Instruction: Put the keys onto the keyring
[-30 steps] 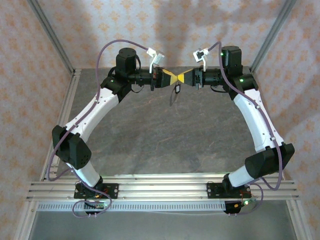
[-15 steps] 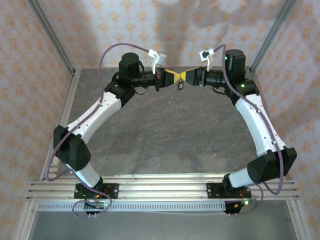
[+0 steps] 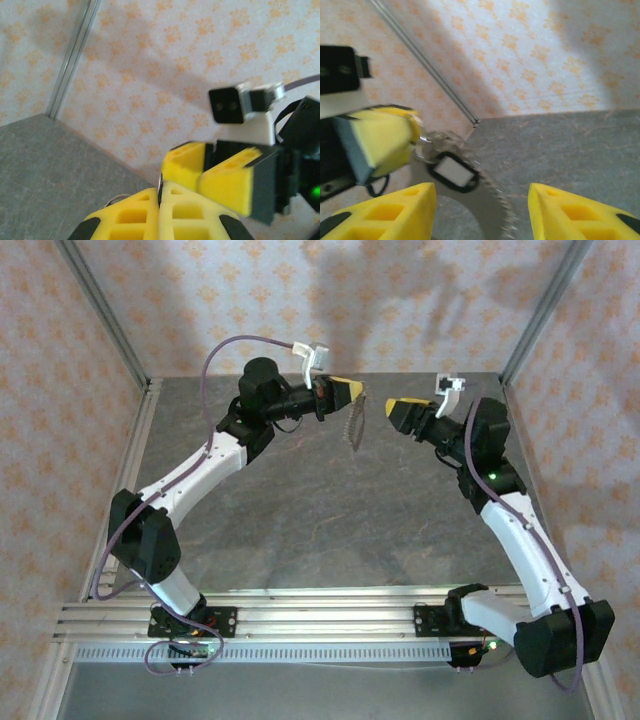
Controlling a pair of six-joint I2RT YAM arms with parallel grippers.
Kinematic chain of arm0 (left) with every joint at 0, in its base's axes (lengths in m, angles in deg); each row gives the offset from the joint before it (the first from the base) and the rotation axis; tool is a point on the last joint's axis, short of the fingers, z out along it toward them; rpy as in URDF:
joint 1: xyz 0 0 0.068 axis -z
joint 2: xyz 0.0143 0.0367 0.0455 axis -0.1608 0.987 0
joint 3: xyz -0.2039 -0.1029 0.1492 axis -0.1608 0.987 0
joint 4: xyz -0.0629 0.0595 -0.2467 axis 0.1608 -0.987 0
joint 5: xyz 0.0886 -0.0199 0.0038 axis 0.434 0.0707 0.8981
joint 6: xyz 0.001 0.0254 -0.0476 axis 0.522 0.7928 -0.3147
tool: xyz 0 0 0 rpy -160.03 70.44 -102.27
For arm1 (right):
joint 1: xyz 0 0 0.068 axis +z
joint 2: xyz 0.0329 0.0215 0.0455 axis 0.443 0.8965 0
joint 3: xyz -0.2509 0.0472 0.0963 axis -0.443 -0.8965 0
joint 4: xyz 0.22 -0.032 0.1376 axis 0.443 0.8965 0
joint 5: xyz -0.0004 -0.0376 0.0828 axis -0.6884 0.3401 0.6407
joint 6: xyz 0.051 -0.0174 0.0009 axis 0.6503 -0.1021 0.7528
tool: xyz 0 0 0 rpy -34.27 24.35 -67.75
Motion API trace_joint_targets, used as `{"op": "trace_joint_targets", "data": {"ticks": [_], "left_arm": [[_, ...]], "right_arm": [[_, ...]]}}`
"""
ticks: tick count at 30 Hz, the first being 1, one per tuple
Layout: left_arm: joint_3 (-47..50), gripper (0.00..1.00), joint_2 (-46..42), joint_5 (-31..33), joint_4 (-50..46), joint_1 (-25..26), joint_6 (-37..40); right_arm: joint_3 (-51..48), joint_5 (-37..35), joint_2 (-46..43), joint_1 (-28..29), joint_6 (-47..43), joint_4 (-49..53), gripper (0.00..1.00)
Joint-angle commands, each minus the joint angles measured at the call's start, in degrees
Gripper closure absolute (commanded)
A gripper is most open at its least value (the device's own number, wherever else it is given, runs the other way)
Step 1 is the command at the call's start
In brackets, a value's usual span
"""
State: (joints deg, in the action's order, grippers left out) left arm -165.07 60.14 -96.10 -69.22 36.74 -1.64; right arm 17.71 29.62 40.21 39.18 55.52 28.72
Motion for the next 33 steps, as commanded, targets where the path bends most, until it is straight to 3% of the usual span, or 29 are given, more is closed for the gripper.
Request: {"op": "trace_joint_targets", "data": {"ticks": [1, 13, 33], "left_arm": [[0.3, 1.0, -2.6, 0.2, 5.9, 0.0, -1.9], [0.8, 1.0, -2.7, -0.8, 7.4, 0.4, -2.8], [1.1, 1.0, -3.7, -2.5, 7.6, 0.9, -2.9]], "right_arm": [[-1.2, -4.5, -0.8, 1.9, -1.4, -2.3, 0.48], [-0.5, -10.8, 0.7, 9.4, -7.3, -0.1, 0.45], [4.7, -10.2, 5.4, 10.7, -7.5, -1.6, 0.43]]}}
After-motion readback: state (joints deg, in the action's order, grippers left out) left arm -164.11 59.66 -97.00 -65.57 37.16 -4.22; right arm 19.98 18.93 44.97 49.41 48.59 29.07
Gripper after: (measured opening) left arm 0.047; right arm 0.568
